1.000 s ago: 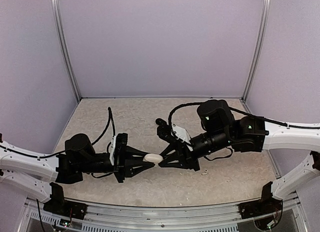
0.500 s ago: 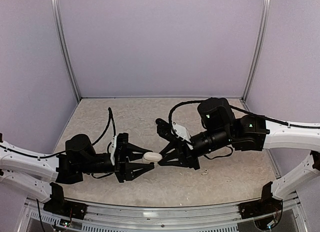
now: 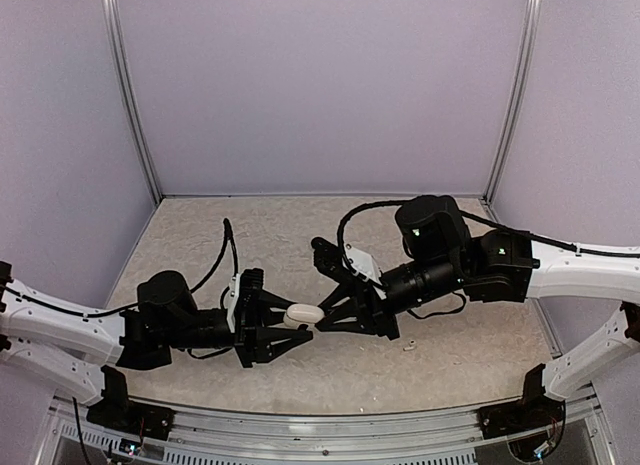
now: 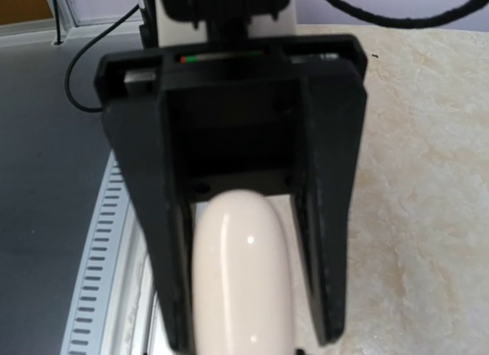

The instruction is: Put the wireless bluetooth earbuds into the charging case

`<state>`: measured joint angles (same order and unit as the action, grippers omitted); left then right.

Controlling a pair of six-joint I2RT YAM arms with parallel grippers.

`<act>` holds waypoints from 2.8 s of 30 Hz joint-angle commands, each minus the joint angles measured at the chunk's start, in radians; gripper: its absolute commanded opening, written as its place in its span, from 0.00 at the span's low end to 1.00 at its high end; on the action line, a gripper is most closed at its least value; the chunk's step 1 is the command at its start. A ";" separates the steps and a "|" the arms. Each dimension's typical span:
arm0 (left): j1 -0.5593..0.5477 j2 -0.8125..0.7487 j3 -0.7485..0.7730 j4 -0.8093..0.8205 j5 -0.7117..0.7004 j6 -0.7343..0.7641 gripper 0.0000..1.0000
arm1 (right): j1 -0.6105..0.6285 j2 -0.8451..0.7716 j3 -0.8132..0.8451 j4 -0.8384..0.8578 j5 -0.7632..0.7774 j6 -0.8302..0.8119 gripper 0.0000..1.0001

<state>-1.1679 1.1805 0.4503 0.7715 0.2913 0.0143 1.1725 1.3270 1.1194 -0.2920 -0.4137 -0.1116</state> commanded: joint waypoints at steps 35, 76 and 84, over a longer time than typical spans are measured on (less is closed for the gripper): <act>-0.004 -0.015 -0.017 0.068 0.011 -0.004 0.13 | -0.001 -0.025 0.022 0.123 0.171 0.045 0.47; 0.028 -0.026 -0.055 0.127 0.019 -0.057 0.13 | -0.019 -0.038 0.032 0.140 0.051 0.007 0.63; 0.023 -0.040 -0.055 0.114 0.030 -0.043 0.13 | -0.016 0.034 0.085 0.103 0.102 -0.001 0.63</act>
<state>-1.1458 1.1564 0.3878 0.8600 0.3031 -0.0376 1.1515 1.3464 1.1629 -0.1799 -0.3210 -0.1074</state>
